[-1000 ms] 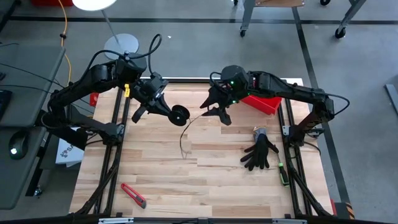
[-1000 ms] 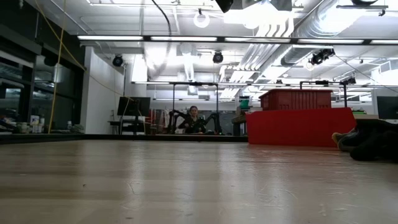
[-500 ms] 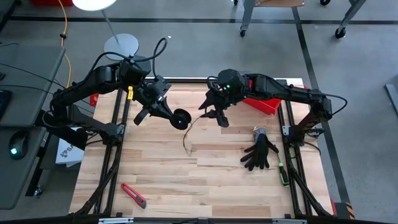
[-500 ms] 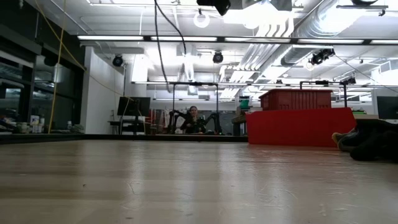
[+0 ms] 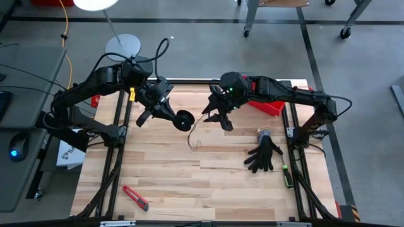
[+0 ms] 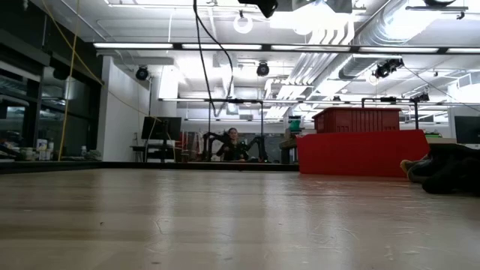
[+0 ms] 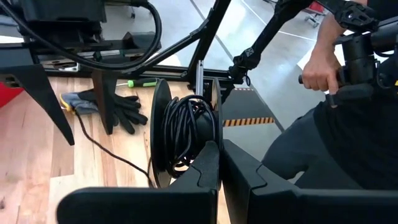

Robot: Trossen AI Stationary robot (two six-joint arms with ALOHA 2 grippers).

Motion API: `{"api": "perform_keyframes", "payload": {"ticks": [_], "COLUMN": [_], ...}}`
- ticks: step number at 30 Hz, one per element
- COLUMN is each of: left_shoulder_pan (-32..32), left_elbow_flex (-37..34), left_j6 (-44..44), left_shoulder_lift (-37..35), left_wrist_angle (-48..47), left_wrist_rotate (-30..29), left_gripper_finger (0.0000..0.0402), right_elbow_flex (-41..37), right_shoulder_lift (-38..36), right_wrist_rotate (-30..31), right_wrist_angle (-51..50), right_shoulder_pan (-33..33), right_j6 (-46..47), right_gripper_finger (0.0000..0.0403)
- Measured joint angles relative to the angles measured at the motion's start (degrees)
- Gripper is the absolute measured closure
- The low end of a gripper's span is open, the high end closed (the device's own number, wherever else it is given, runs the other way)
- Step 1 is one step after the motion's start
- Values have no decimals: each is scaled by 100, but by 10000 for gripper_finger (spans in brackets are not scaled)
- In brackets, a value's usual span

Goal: Coil cords
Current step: Coil the black wire on the spool

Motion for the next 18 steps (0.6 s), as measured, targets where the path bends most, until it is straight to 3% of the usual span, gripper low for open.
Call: {"api": "perform_keyframes", "payload": {"ticks": [8, 18], "left_shoulder_pan": [0, 0], "left_elbow_flex": [0, 1], "left_j6": [0, 64], "left_shoulder_lift": [0, 0], "left_wrist_angle": [2, 7], "left_wrist_rotate": [-20, -46], "left_gripper_finger": [401, 401], "right_elbow_flex": [0, 0], "right_shoulder_lift": [13, 15], "right_wrist_rotate": [83, 107], "right_wrist_angle": [20, 58], "right_shoulder_pan": [0, 155], "right_j6": [-2, 56], "right_gripper_finger": [254, 288]}}
